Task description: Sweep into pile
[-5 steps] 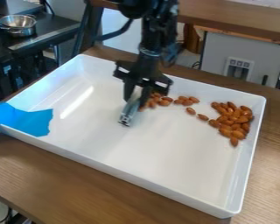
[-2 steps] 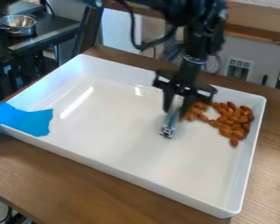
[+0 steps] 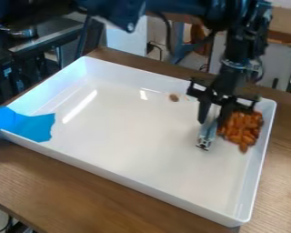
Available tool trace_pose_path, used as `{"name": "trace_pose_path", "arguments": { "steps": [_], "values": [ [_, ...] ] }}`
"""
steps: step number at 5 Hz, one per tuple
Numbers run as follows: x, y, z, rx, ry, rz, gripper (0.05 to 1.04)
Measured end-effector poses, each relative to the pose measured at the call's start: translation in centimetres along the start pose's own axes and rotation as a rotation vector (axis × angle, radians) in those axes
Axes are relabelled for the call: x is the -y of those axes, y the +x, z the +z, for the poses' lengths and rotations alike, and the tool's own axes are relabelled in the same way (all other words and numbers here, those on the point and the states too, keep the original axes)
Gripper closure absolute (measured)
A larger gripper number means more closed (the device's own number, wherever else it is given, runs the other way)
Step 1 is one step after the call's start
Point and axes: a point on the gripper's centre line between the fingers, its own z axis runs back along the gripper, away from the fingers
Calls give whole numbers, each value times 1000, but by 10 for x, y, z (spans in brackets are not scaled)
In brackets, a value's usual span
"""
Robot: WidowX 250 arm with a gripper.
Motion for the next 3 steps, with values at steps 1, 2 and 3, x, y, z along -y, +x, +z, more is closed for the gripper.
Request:
{"name": "trace_pose_path", "arguments": {
  "steps": [1, 2, 3],
  "values": [
    [7, -5, 3, -22, -9, -26, 718],
    [-24, 0, 14, -22, -48, 15, 718],
    [-87, 10, 45, 26, -110, 115, 718]
  ]
}}
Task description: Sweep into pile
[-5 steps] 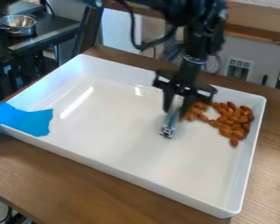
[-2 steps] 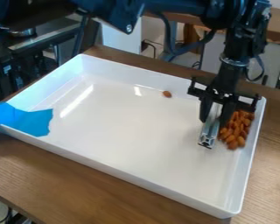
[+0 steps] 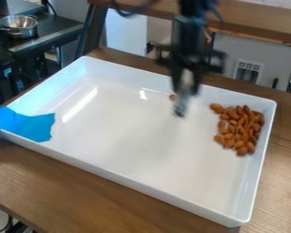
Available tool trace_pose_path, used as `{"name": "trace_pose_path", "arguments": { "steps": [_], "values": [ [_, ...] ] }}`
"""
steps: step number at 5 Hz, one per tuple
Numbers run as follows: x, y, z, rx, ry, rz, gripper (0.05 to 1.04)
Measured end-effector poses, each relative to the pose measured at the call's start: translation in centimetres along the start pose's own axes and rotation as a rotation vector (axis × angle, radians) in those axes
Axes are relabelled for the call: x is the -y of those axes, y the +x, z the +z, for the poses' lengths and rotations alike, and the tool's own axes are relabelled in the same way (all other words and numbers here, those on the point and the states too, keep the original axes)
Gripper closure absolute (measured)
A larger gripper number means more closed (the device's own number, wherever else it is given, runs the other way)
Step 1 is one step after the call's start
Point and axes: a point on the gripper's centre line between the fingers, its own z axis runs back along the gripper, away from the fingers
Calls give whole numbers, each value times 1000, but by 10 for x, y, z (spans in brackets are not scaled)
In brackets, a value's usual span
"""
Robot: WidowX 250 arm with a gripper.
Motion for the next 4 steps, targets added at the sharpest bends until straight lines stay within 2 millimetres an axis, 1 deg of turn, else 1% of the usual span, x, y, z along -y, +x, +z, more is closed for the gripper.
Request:
{"name": "trace_pose_path", "arguments": {
  "steps": [1, 2, 3, 4],
  "values": [
    [-52, 10, 7, -1, -18, 40, 718],
    [-95, 20, 6, 37, 3, 56, 718],
    [-124, 24, -3, 74, 58, 70, 718],
    [-125, 26, -20, 84, 96, 68, 718]
  ]
}}
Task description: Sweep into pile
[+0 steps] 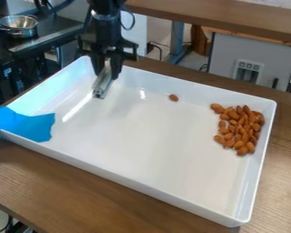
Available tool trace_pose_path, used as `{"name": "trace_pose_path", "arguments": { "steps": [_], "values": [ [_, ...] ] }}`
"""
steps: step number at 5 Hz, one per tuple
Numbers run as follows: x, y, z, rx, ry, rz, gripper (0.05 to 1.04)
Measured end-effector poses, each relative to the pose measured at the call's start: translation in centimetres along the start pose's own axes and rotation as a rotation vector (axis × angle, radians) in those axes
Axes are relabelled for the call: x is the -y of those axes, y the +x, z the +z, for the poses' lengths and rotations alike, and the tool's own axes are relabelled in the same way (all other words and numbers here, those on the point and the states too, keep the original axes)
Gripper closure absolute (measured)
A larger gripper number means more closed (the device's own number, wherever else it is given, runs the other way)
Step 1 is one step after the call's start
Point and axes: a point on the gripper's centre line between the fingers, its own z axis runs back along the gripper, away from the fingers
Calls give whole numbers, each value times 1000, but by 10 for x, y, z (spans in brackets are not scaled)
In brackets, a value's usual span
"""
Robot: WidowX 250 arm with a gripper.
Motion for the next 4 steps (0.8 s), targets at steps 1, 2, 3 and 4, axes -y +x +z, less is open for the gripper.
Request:
{"name": "trace_pose_path", "arguments": {
  "steps": [1, 2, 3, 4],
  "values": [
    [16, 0, -12, -1, 16, -9, 718],
    [42, -7, -23, -25, 28, -29, 718],
    [59, -10, -23, -25, 20, -36, 718],
    [82, -18, -27, -36, 15, -61, 718]
  ]
}}
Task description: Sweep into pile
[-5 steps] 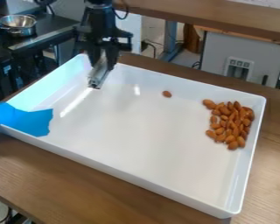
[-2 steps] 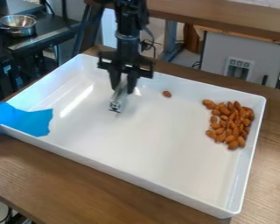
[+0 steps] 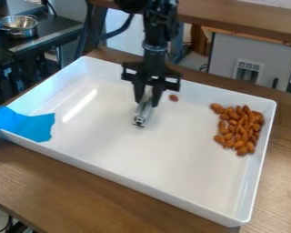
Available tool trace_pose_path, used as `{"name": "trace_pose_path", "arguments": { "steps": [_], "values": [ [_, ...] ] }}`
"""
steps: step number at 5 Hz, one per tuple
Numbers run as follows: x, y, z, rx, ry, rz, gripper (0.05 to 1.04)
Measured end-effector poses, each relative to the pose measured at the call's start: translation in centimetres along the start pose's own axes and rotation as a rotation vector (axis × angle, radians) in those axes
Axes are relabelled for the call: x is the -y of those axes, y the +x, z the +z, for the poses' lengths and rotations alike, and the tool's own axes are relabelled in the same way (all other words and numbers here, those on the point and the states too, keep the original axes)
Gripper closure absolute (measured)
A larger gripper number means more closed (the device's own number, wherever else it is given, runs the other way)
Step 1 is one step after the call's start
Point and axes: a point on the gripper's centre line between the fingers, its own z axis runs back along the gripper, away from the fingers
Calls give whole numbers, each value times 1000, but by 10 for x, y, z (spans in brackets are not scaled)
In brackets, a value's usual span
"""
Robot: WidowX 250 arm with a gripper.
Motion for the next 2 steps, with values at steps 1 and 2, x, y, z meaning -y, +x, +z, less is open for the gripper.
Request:
{"name": "trace_pose_path", "arguments": {
  "steps": [1, 2],
  "values": [
    [26, -8, 3, -6, -12, -24, 718],
    [53, -18, 7, -18, -29, -40, 718]
  ]
}}
